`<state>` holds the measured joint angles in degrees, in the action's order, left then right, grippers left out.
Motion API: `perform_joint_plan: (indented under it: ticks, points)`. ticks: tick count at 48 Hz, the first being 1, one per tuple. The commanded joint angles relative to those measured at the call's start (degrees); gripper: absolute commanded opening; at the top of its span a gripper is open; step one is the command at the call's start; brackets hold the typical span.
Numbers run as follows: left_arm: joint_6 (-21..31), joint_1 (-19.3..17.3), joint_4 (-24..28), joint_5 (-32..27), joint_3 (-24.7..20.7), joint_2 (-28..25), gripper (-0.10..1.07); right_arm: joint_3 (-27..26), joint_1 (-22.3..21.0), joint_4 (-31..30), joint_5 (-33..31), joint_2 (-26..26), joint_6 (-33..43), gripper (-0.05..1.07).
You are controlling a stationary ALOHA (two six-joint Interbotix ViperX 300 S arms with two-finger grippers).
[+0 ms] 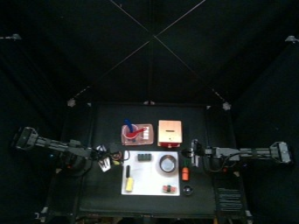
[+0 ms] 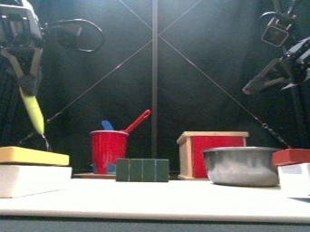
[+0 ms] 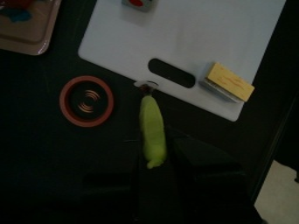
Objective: Grab spoon and put it left of cutting board
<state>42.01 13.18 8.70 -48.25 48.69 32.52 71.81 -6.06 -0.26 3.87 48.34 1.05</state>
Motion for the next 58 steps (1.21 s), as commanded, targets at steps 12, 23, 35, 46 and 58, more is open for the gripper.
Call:
perform_joint_plan:
  ticks: [12,23,35,46,58]
  points:
    - [37.3,15.6,20.7,-5.3,0.4,-4.0,0.56,-0.9,-0.4,0.1,0.3,-0.5,0.0,0.0]
    - [50.4,21.1,24.3,-9.6,-0.1,-8.0,0.56,-0.9,-0.5,0.2,0.3,-0.5,0.0,0.0]
    - [53.7,22.8,22.6,-9.5,-3.2,-14.1,0.56,-0.9,-1.0,0.1,0.4,-0.7,0.0,0.0]
    - [56.5,23.9,15.6,-13.9,-5.8,-20.5,0.56,-0.5,-1.2,0.1,0.4,-1.1,0.0,0.0]
    - [60.1,25.1,15.3,-16.2,-7.6,-24.7,0.56,-0.5,-1.8,-0.1,0.4,-1.8,-0.1,0.0]
